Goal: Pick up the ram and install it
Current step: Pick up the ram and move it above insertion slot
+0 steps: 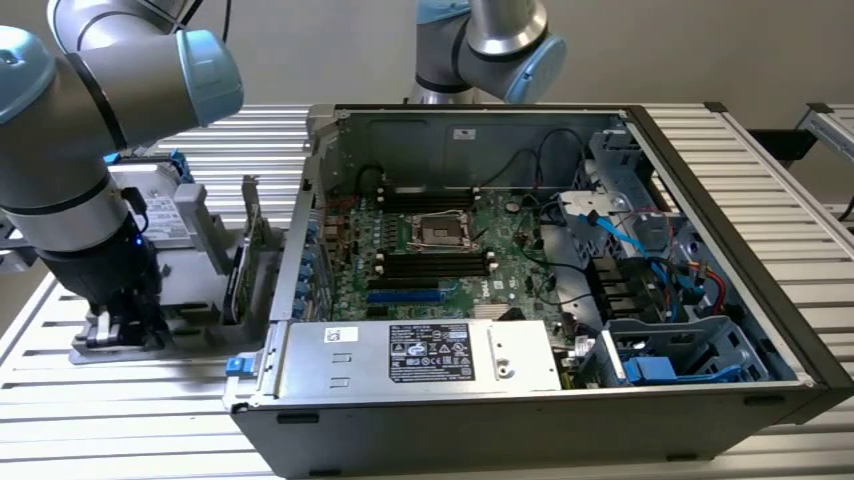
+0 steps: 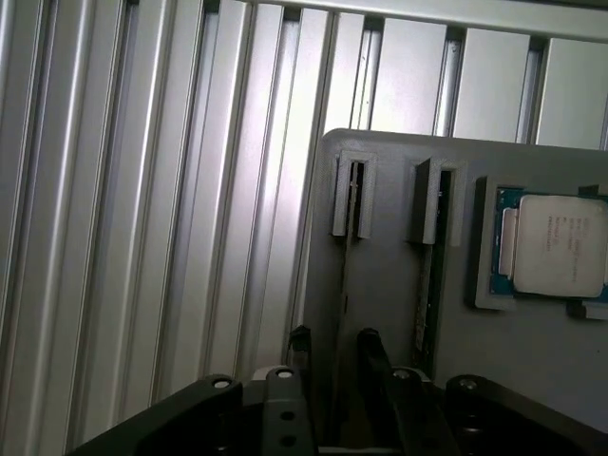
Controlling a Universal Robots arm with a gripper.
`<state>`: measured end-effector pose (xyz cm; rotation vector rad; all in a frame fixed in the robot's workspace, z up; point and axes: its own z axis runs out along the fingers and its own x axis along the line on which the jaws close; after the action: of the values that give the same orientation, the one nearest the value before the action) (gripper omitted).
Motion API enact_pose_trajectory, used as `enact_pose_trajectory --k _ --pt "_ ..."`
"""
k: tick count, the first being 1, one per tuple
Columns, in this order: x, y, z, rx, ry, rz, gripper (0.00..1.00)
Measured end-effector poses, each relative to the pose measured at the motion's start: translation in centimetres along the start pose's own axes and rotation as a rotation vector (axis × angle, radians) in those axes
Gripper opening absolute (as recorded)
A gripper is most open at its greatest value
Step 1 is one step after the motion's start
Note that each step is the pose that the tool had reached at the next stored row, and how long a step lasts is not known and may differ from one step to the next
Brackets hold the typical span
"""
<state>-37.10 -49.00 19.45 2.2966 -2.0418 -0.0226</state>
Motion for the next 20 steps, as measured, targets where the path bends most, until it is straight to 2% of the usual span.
enact_pose_trajectory --k 1,2,4,16,20 --pt "0.0 0.0 0.0 0.0 0.0 0.0 0.28" --pt "0.0 0.0 0.0 0.0 0.0 0.0 0.28" --pt "0.0 0.0 0.0 0.0 -0.0001 0.0 0.15" --pt "0.0 0.0 0.0 0.0 0.0 0.0 0.13" --pt "0.01 -0.07 0.0 0.0001 -0.0027 0.004 0.13"
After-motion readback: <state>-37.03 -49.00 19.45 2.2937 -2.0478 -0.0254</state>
